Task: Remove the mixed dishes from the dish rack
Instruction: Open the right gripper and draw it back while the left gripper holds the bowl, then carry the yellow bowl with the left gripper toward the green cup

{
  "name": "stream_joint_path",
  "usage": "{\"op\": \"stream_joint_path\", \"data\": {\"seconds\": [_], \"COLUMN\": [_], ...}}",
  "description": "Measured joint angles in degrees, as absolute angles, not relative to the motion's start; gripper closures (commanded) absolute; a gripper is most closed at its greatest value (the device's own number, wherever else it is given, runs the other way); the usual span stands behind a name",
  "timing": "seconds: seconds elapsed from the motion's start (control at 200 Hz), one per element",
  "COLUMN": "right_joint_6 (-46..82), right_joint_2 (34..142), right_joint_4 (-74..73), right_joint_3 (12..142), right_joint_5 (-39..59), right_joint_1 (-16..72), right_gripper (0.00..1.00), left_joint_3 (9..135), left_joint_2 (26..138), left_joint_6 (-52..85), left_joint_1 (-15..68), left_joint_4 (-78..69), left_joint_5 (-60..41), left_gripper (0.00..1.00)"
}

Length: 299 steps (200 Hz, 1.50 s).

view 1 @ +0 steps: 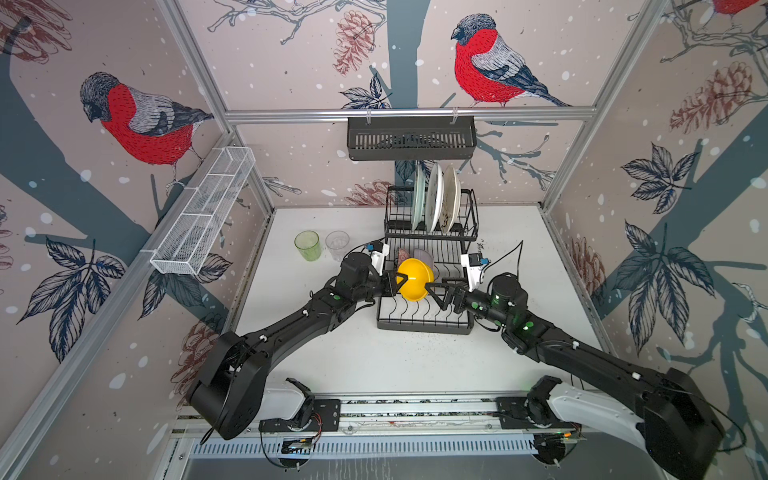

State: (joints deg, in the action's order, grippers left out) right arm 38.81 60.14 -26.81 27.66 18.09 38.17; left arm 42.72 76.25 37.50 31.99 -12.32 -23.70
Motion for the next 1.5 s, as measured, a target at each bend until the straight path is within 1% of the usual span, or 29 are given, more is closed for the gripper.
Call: {"op": "stream_joint_path", "data": {"seconds": [0.18, 0.36, 0.695, 0.83, 1.271, 1.496], "right_joint_6": [38.79, 38.74, 37.41, 36.86, 35.79, 35.79], "right_joint_2": [58.48, 57.10, 56.86, 56.86, 54.70, 52.93], "right_joint_4": [-26.72, -26.59, -25.56, -25.36, -22.39, -22.20], "right_joint_3": [26.44, 25.06, 24.73, 24.73, 24.27, 22.92], "right_joint_5": [17.65, 17.21, 17.54, 18.02, 19.46, 19.46], "right_joint_1": [37.78, 37.08, 35.53, 34.87, 32.64, 31.62], "right_gripper": [0.00, 0.00, 0.00, 0.00, 0.00, 0.00], "left_joint_3": [42.35, 42.35, 41.82, 41.80, 40.32, 39.20], "left_joint_2": [73.69, 69.95, 62.43, 60.51, 57.82, 57.91], "left_joint_6": [36.49, 34.28, 32.82, 32.56, 30.20, 29.58], "left_joint_1": [28.10, 26.41, 24.43, 22.02, 11.49, 8.03], "left_joint_4": [-7.92, -2.87, 7.07, 9.72, 15.25, 15.59], "left_joint_5": [-22.90, -20.29, -8.27, -4.32, -1.48, -1.52], "left_gripper": [1.00, 1.00, 1.00, 1.00, 1.00, 1.00]}}
